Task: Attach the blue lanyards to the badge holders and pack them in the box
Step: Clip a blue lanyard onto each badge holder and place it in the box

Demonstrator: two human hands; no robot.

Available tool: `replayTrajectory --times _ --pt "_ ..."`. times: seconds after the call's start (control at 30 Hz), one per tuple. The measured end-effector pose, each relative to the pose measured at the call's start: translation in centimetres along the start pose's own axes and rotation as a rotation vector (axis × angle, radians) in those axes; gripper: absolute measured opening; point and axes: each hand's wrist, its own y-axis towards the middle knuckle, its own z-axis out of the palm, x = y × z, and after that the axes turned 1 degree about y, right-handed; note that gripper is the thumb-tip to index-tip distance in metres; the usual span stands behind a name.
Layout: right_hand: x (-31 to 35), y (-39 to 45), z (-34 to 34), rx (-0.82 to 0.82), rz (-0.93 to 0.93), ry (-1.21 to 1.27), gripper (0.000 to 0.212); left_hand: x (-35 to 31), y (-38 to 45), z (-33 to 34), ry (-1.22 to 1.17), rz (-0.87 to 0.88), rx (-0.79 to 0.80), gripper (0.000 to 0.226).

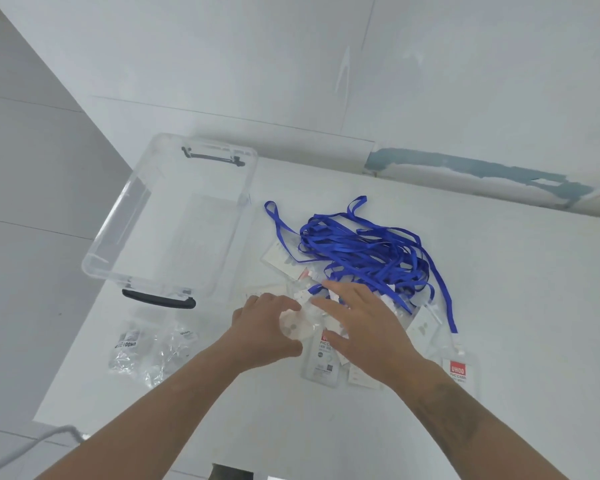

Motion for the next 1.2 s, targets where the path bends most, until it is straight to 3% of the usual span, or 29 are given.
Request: replayTrajectory --times 0.1,0.2,0.3,0.4,0.47,0.57,0.77,0.87,1.07,1.13,1.2 --pt "0.0 0.7 -0.5 -0.065 -0.091 -0.012 0.037 -0.9 -0.2 -1.6 -0.112 0.024 0.085 0.060" --pt "0.1 1.1 -1.8 -0.174 -0.125 0.040 0.019 -1.8 -0.4 -3.0 -0.286 0.037 0.123 0.038" --pt "0.2 1.0 -3.8 -0.124 0.063 0.168 0.020 -2.5 -1.2 -4.4 -0.325 0.071 0.021 0.012" --pt "0.2 0.6 -6.1 -0.011 0.350 0.558 0.010 -3.2 -2.0 -5.4 -0.467 0.110 -0.127 0.009" --pt "0.1 0.6 -7.2 -0.034 0.397 0.784 0.003 -4.0 -2.3 -5.9 -0.651 0.091 -0.117 0.008" --pt "0.0 0.4 -9.2 -0.072 0.429 0.966 0.010 -5.1 -2.2 -6.6 -0.777 0.078 -0.080 0.010" --pt "-1.9 -1.2 -11.2 -0.165 0.547 1.014 0.012 -6.7 -1.7 -10.5 -0.987 0.147 -0.103 0.012" --pt "-2.9 -2.3 -11.2 -0.195 0.579 1.003 0.025 -7.3 -1.5 -12.8 -1.071 0.221 -0.128 0.015" --pt "-1.9 -2.9 -11.8 -0.310 0.589 1.037 0.020 -9.6 -1.5 -13.6 -1.146 0.292 -0.017 0.031" --pt "-0.5 -2.3 -11.9 -0.363 0.581 0.968 0.024 -10.8 -1.4 -13.1 -1.221 0.287 0.025 0.028" --pt "1.2 -1.7 -11.6 -0.286 0.550 0.824 0.027 -12.0 -1.1 -12.4 -1.290 0.257 0.033 0.025"
